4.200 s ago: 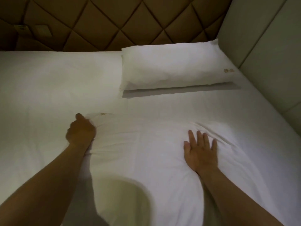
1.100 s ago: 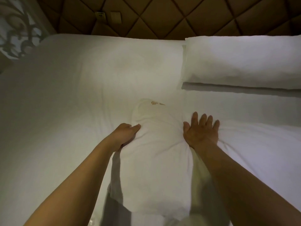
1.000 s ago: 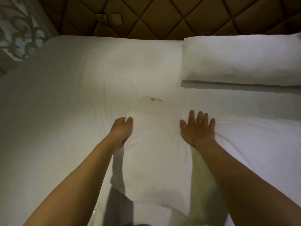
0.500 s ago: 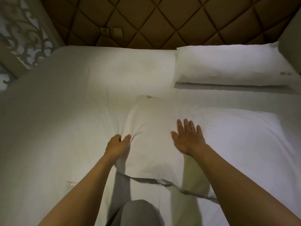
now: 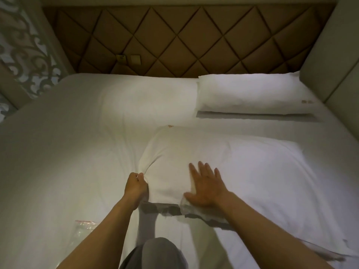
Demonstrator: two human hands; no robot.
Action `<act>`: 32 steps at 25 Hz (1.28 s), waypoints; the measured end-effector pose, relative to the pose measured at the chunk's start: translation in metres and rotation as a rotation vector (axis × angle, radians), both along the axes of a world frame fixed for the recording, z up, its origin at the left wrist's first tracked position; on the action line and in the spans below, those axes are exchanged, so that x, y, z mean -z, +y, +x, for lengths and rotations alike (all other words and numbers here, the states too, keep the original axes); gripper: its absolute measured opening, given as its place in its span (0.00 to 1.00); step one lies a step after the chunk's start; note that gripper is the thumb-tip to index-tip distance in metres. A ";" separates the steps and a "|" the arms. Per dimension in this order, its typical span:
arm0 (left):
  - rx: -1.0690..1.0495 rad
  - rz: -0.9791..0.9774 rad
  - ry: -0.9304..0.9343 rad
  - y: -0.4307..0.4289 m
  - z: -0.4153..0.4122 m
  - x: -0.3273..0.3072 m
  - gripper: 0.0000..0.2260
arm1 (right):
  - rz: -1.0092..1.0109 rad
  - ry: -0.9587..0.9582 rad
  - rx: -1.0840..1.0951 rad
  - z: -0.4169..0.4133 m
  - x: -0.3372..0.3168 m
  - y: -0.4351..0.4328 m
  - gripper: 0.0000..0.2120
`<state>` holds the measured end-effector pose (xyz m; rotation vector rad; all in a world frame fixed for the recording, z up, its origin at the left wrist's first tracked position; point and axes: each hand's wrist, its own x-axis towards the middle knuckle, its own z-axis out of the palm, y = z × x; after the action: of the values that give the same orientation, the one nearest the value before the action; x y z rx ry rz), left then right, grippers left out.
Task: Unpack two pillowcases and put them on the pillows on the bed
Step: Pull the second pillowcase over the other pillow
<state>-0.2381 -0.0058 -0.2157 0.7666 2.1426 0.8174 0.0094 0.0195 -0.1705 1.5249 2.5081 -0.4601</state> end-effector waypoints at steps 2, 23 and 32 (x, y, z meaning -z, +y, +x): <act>-0.096 0.103 -0.124 0.015 0.007 -0.022 0.13 | 0.045 -0.043 -0.069 -0.011 0.000 -0.010 0.54; 0.313 1.084 -0.247 0.104 0.091 -0.365 0.03 | 0.355 1.217 0.381 0.005 -0.244 0.086 0.15; 0.667 1.115 0.914 0.125 0.132 -0.357 0.33 | 0.059 1.584 0.450 0.113 -0.270 0.093 0.10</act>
<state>-0.1066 0.1189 0.1412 2.6485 1.6624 1.4192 0.1223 0.1123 0.0992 2.2008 2.8647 -2.4750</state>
